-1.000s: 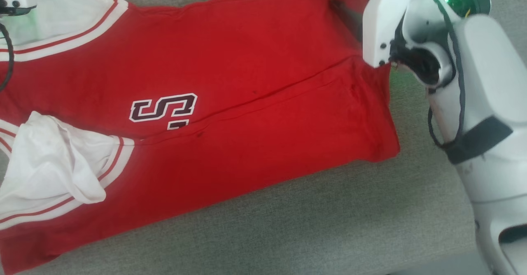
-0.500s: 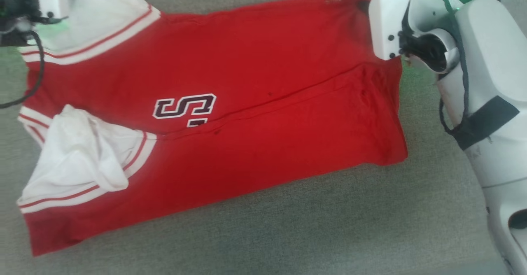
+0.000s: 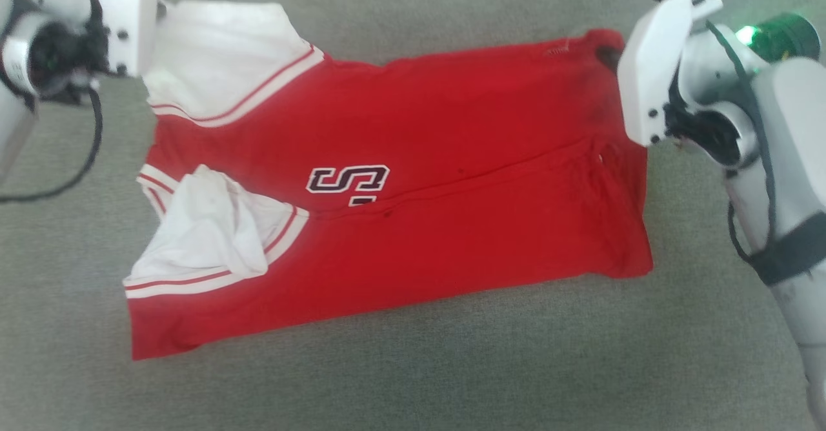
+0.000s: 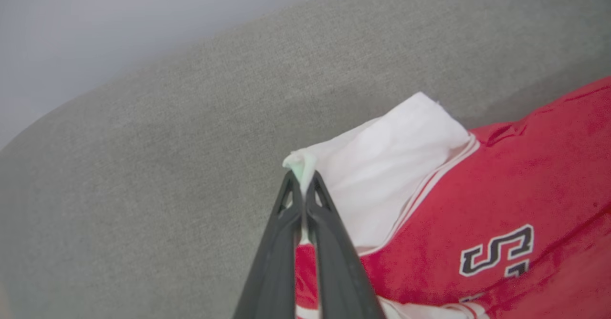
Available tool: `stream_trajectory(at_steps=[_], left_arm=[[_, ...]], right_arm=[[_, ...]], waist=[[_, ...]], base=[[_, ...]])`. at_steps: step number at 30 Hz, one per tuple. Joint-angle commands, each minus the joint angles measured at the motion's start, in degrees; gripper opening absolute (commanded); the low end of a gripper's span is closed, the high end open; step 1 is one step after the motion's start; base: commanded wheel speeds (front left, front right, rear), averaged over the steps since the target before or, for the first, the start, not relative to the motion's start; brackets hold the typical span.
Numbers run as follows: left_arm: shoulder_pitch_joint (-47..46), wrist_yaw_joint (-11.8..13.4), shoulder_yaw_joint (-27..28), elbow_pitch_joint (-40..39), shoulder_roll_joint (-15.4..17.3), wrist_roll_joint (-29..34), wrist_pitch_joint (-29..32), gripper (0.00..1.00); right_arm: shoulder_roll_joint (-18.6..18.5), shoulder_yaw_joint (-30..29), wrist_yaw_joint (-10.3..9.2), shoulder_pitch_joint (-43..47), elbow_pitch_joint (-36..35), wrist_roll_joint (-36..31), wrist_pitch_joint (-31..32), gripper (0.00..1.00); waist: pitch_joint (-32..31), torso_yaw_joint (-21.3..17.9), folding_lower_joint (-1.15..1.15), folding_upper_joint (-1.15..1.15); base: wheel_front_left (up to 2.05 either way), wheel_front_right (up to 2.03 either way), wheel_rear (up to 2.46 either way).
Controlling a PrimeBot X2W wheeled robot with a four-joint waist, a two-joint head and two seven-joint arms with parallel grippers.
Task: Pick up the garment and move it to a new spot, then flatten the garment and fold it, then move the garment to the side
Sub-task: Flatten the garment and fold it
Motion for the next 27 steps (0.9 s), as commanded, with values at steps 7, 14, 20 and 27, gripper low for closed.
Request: stream_trajectory(at_steps=[7, 14, 20, 27], left_arm=[[7.1, 6.4, -1.1, -16.0, 6.2, 0.2, 1.5, 0.0], [15.7, 15.2, -1.7, -34.8, 13.9, -1.3, 2.2, 0.0], [24.5, 19.5, -2.4, -41.2, 16.8, -4.8, -0.2, 0.0], [31.4, 17.4, -2.4, -34.4, 13.3, -9.3, -5.2, 0.33]], right_arm=[[-3.7, -1.8, 0.0, 8.0, -8.1, 1.7, 2.5, 0.0], [-5.1, -6.6, 0.0, 17.8, -15.9, 2.3, 6.9, 0.0], [-3.1, -10.9, 0.0, 25.3, -17.7, 1.2, 9.1, 0.0], [-0.2, -10.8, 0.0, 26.7, -13.8, 0.0, 7.8, 0.0]], waist=[[-3.9, 2.6, 0.0, 0.0], [-5.3, 3.7, 0.0, 0.0], [-6.1, 4.1, 0.0, 0.0], [-7.2, 3.6, 0.0, 0.0]], base=[[0.0, 0.0, 0.0], [0.0, 0.0, 0.0], [0.0, 0.0, 0.0], [0.0, 0.0, 0.0]])
